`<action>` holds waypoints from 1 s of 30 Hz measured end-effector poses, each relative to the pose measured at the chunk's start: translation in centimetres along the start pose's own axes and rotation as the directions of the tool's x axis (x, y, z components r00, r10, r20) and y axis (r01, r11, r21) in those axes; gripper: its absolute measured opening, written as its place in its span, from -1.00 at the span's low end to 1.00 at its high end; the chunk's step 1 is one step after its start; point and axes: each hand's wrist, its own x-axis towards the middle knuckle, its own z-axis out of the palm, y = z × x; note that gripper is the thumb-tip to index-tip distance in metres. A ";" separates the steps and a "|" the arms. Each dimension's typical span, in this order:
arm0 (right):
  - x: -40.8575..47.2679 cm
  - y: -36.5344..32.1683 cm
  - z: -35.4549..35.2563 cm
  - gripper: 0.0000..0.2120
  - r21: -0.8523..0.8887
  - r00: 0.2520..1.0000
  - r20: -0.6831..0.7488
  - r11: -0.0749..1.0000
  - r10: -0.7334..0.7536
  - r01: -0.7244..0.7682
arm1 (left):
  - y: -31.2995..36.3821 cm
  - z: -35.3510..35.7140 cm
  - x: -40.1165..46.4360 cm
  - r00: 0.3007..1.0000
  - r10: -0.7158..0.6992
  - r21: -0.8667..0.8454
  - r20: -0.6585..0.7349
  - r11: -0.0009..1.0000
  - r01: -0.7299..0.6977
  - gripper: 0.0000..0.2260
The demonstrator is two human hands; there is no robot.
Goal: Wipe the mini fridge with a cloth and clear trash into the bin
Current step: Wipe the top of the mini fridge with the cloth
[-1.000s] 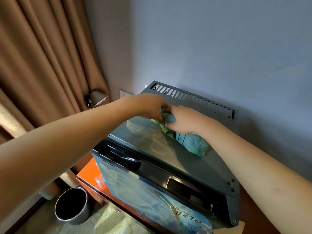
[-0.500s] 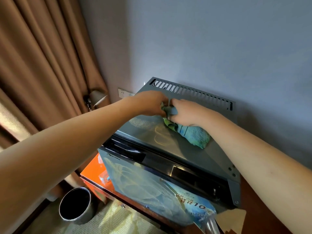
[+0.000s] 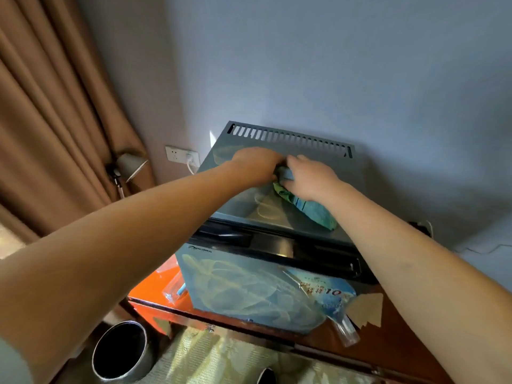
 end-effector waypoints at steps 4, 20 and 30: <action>-2.7 -0.2 0.1 -0.52 0.055 0.994 0.086 0.996 0.064 -0.069 | 0.5 -0.2 -1.0 0.990 0.125 -0.044 0.072 0.992 -0.122 -0.76; -5.2 -2.7 0.2 -0.59 -0.019 0.976 0.050 0.977 0.212 -0.211 | 0.5 -0.1 -2.2 0.977 0.207 -0.063 0.059 0.977 -0.203 -0.75; -7.9 -5.5 1.0 -0.63 -0.026 0.983 0.101 0.988 0.152 -0.150 | -2.1 1.3 -4.5 0.953 0.300 -0.227 0.049 0.932 -0.282 -0.80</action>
